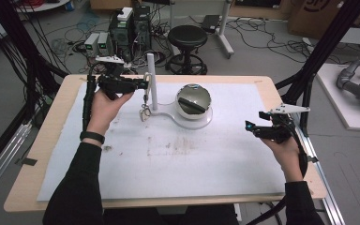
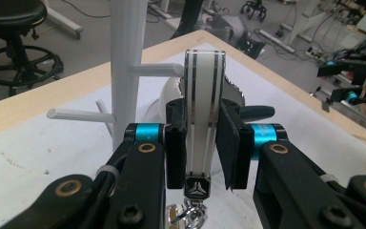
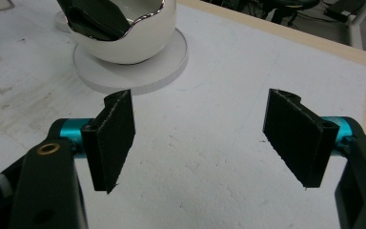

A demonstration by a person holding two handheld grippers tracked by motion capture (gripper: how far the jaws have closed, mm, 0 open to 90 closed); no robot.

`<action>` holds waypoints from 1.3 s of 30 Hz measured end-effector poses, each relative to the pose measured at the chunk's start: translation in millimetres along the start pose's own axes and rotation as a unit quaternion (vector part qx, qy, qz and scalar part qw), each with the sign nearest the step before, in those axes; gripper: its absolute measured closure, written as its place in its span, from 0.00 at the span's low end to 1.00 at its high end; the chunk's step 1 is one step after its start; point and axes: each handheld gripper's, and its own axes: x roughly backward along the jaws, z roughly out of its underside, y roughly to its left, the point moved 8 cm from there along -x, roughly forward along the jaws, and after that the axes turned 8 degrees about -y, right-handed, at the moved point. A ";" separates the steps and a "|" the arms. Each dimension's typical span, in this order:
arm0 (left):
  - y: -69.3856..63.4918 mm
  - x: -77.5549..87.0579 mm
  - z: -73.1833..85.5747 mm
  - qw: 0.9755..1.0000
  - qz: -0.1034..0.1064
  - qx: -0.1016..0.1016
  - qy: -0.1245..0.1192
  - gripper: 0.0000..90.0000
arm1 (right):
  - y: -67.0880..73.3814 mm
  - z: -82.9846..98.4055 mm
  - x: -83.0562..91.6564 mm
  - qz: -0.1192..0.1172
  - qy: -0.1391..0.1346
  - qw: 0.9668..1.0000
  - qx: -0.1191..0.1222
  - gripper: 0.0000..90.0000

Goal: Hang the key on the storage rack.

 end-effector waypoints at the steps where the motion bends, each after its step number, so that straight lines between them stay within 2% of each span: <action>1: 1.0 -0.5 -0.4 1.000 0.001 0.003 -0.003 0.82 | -0.1 0.2 0.0 0.000 0.001 1.000 0.001 0.30; 7: 8.2 -6.5 3.1 1.000 0.000 0.013 0.007 0.82 | -0.7 0.9 0.3 0.000 0.001 1.000 0.000 0.30; 11: 11.9 -9.2 2.9 1.000 0.004 0.026 -0.002 0.82 | -1.5 1.1 1.6 0.001 0.000 1.000 -0.002 0.30; 19: 17.2 -8.2 2.4 0.999 0.001 0.035 -0.010 0.82 | -3.1 2.2 3.0 0.002 0.001 1.000 -0.003 0.30; 22: 19.6 -6.3 -0.2 0.999 0.004 0.043 -0.025 0.82 | -2.8 2.1 3.0 0.002 0.000 1.000 -0.003 0.30; 34: 23.0 0.1 1.2 0.999 -0.013 0.037 -0.032 0.80 | -2.3 2.1 2.2 0.002 0.001 1.000 -0.001 0.30; 39: 21.6 -1.7 2.8 0.999 -0.018 0.029 -0.024 0.80 | -1.5 1.7 1.3 0.000 0.001 1.000 0.001 0.30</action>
